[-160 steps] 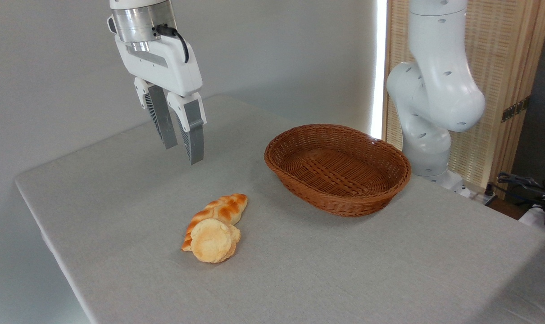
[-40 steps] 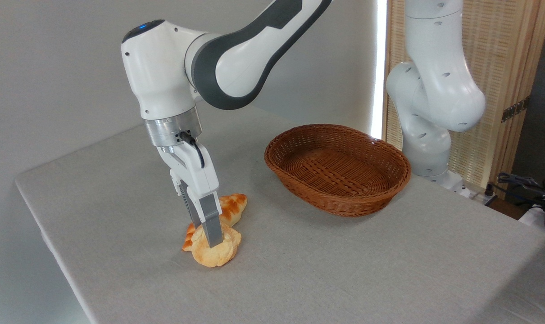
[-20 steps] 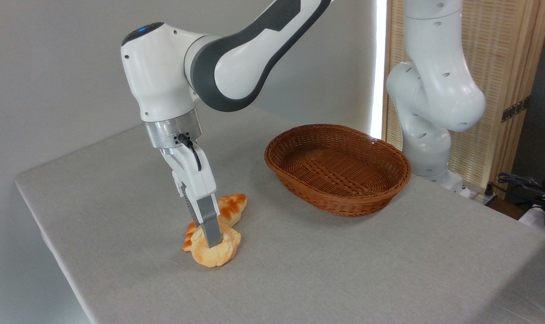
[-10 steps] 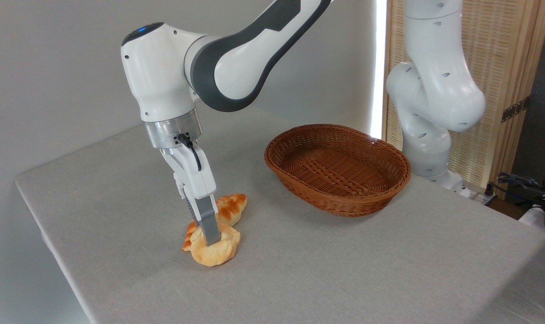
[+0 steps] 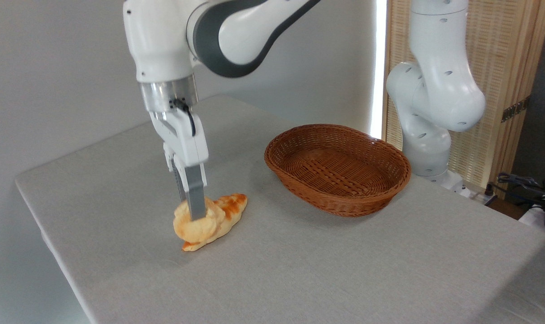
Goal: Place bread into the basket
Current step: 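Lift the round bun up off the table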
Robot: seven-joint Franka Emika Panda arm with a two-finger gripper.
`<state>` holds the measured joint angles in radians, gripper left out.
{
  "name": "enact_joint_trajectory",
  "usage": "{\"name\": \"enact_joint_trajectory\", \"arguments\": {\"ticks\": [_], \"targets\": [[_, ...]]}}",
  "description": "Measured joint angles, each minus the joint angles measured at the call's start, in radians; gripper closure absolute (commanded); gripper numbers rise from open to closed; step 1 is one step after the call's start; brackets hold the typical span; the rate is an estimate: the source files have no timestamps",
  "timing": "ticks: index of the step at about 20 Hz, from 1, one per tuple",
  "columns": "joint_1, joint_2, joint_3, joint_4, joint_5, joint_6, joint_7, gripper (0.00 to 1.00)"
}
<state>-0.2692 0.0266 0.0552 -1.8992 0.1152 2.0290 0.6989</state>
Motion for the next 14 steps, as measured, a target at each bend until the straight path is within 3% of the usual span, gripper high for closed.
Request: {"name": "enact_joint_trajectory", "arguments": {"ticks": [7, 14], "targets": [[-0.001, -0.097, -0.023, 0.000, -0.093, -0.102, -0.013, 0.62], [-0.001, -0.189, -0.058, -0.003, -0.144, -0.217, -0.150, 0.60]]}}
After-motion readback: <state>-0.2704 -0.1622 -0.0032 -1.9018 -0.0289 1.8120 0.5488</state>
